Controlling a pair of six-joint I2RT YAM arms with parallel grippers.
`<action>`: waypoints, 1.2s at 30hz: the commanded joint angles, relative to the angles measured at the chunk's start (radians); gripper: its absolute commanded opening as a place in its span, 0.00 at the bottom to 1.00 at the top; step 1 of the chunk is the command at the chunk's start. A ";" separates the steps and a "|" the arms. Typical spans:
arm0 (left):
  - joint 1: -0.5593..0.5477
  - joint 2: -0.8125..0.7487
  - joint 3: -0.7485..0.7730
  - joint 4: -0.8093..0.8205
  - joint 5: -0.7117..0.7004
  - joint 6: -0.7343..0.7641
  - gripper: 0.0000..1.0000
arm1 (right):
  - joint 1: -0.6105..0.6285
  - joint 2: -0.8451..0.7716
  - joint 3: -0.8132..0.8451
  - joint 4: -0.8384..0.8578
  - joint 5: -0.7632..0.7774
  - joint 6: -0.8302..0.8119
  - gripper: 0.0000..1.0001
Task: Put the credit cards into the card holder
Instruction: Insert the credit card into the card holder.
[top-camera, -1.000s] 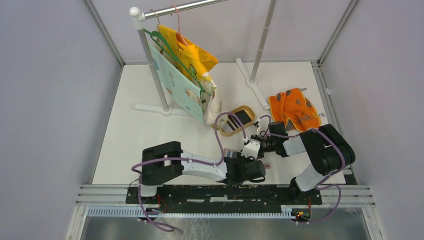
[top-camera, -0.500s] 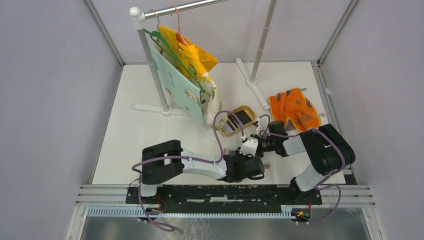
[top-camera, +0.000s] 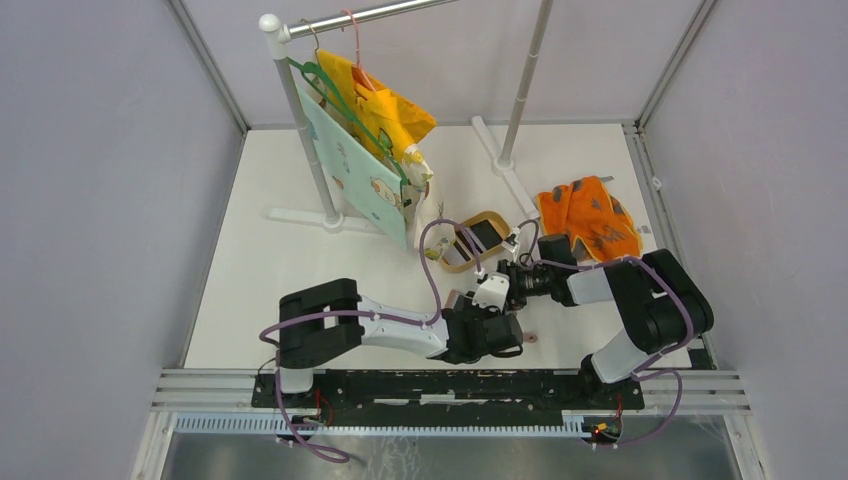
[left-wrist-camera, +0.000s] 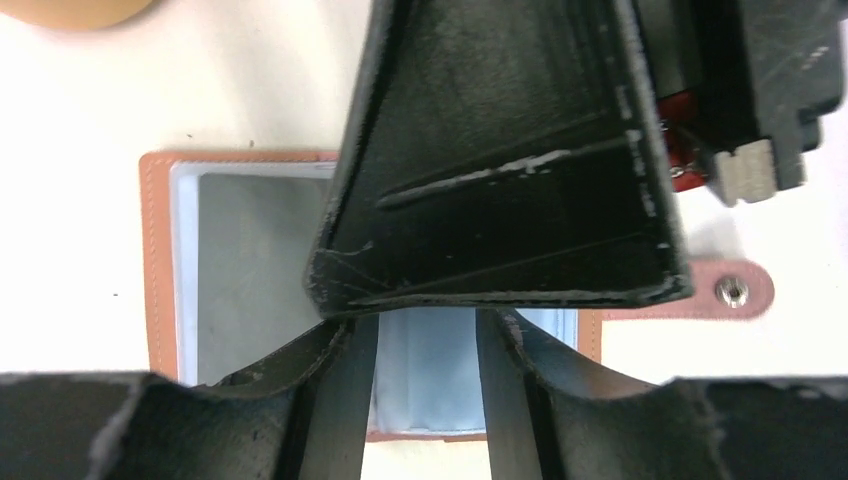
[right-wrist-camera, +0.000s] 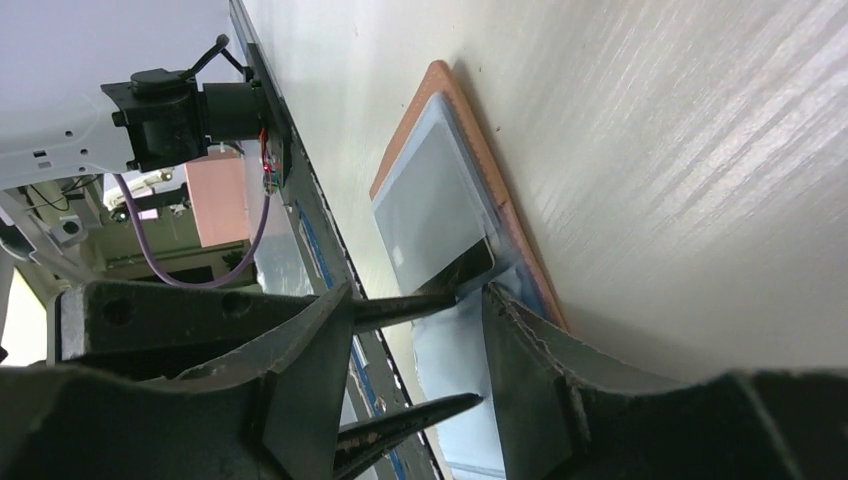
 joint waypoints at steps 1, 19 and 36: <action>0.019 -0.043 -0.030 -0.048 -0.075 -0.038 0.48 | -0.015 -0.030 0.031 -0.061 0.051 -0.100 0.57; 0.019 -0.400 -0.327 0.285 0.006 0.189 0.67 | -0.034 -0.200 0.140 -0.285 0.054 -0.416 0.54; 0.443 -0.638 -0.722 0.719 0.534 0.251 0.75 | 0.191 -0.436 0.121 -0.535 0.175 -1.727 0.02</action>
